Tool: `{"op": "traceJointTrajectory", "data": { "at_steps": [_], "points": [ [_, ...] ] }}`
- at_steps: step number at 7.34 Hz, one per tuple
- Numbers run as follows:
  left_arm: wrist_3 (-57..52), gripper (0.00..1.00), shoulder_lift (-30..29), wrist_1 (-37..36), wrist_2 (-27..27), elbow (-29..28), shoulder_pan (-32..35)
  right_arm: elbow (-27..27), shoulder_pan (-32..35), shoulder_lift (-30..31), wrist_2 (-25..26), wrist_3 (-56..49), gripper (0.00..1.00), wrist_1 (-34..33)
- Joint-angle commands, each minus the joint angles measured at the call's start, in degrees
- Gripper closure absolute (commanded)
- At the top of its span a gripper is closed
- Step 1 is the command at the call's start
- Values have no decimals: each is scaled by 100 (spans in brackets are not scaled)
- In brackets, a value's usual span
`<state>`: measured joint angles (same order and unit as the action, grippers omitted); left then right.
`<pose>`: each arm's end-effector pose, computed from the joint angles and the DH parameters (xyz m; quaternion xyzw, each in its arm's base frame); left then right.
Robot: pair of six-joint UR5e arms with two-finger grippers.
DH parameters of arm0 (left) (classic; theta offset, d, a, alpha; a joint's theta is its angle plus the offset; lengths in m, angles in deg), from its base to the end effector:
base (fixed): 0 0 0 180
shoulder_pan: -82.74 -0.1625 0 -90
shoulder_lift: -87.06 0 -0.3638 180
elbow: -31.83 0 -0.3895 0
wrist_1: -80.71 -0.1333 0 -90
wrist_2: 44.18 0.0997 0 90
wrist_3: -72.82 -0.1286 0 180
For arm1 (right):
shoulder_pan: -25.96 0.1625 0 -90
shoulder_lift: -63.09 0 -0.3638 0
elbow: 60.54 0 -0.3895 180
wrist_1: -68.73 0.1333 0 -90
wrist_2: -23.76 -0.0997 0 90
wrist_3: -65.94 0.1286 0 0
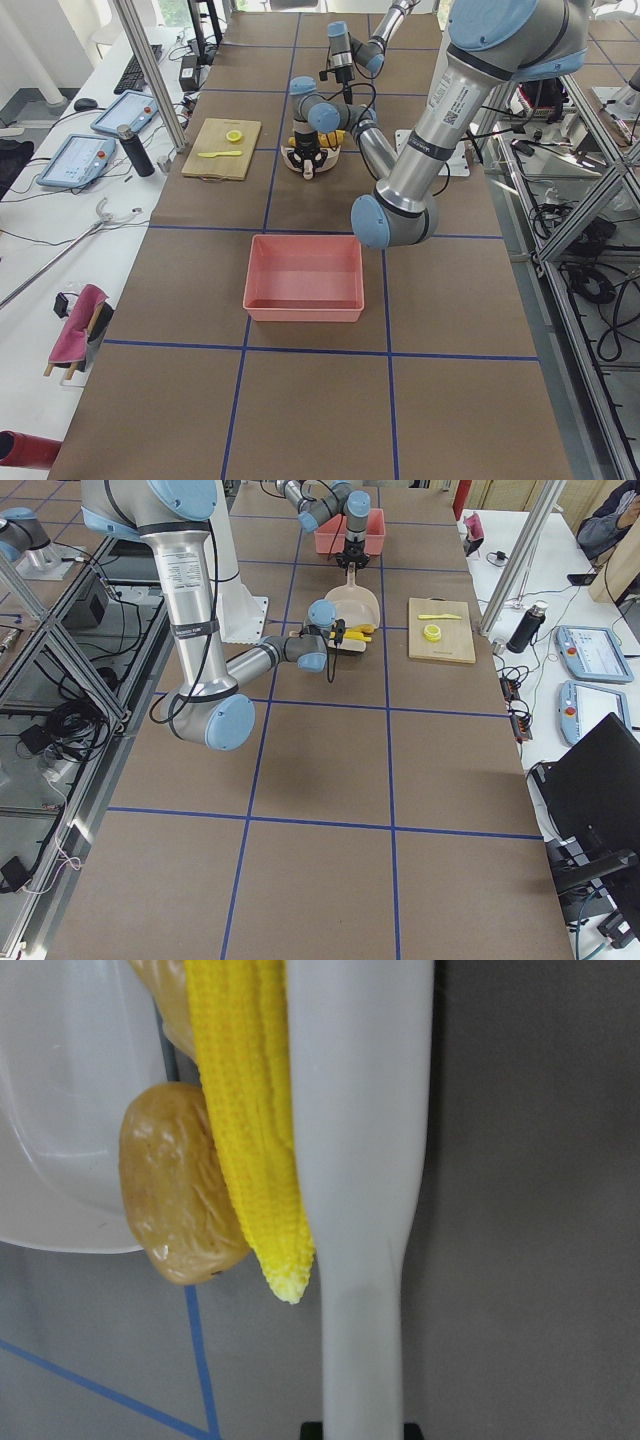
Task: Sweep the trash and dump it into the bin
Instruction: 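Sweep the corn, potato and ginger with the brush toward the dustpan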
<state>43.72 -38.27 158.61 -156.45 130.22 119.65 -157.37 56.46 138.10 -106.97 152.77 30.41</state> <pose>0.4603 -0.4515 0.2392 0.2229 0.2373 0.6602 0.6769 -0.4725 -0.3356 0.3012 -0.1044 -0.6176 -0.0249 0.7791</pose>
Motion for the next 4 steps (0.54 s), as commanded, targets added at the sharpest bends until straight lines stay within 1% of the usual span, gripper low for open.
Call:
{"op": "traceJointTrajectory", "data": {
  "at_steps": [1, 3, 4],
  "points": [
    [-8, 100, -36, -38, 3, -4, 0, 111, -113, -214, 170, 0, 100, -52],
    [1, 100, -27, -56, 21, 22, 0, 243, -123, -556, 180, 0, 100, -376],
    [1, 100, -36, -56, 12, 5, 0, 287, -140, -627, 223, 0, 100, -404]
  ]
}}
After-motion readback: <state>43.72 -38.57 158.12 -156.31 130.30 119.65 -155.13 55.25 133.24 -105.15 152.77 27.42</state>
